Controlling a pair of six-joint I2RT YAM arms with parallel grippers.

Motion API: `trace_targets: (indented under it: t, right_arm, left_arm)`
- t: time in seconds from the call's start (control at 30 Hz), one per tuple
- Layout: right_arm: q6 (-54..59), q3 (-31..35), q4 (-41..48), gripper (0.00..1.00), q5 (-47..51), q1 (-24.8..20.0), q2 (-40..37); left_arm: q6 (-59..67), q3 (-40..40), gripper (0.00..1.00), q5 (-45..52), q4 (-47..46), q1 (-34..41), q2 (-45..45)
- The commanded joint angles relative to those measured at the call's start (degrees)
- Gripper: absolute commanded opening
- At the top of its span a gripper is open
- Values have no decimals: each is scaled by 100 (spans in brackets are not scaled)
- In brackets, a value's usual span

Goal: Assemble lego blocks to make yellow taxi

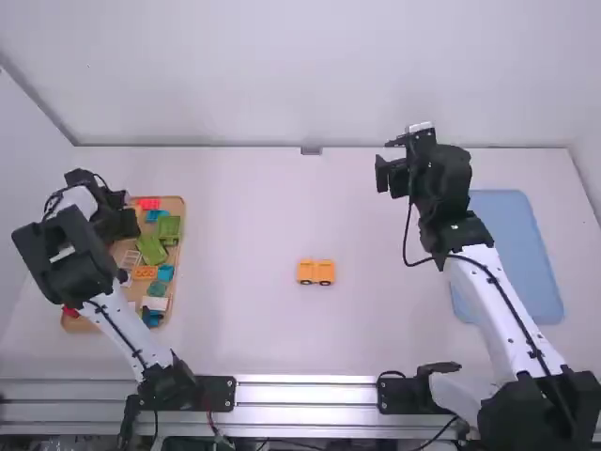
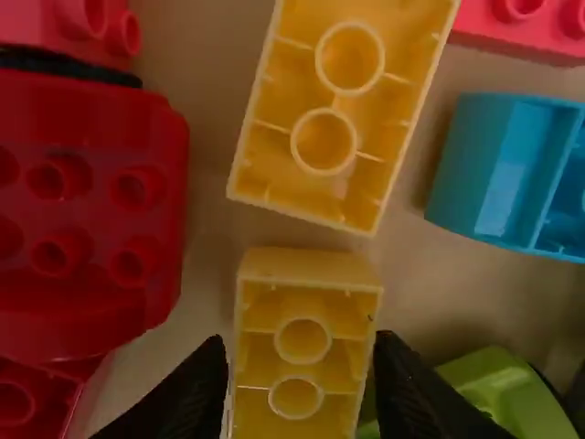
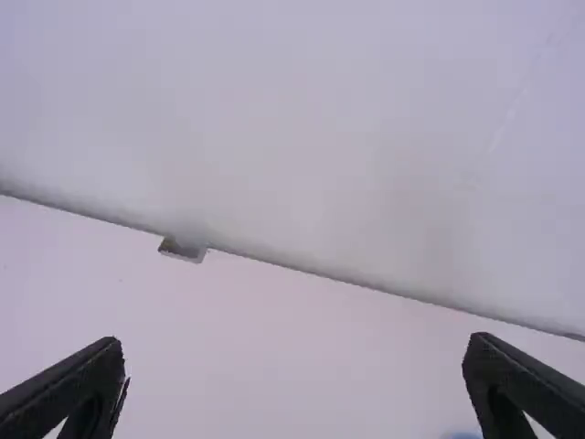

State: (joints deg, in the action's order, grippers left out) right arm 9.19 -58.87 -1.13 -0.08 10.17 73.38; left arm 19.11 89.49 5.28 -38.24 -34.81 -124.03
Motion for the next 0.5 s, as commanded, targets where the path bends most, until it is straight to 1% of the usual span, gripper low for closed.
trace_targets:
  t: [0.0,0.33,0.47]
  right_arm:
    - [-37,-223,-9,98,-7,0,35]
    - [-35,-223,-4,98,-2,4,35]
    - [-35,-223,7,98,-4,7,35]
  left_arm:
    - [-20,-74,45,-35,-28,37,-72]
    - [90,-74,41,-39,-26,55,-72]
    - [101,-105,43,-42,-15,74,-72]
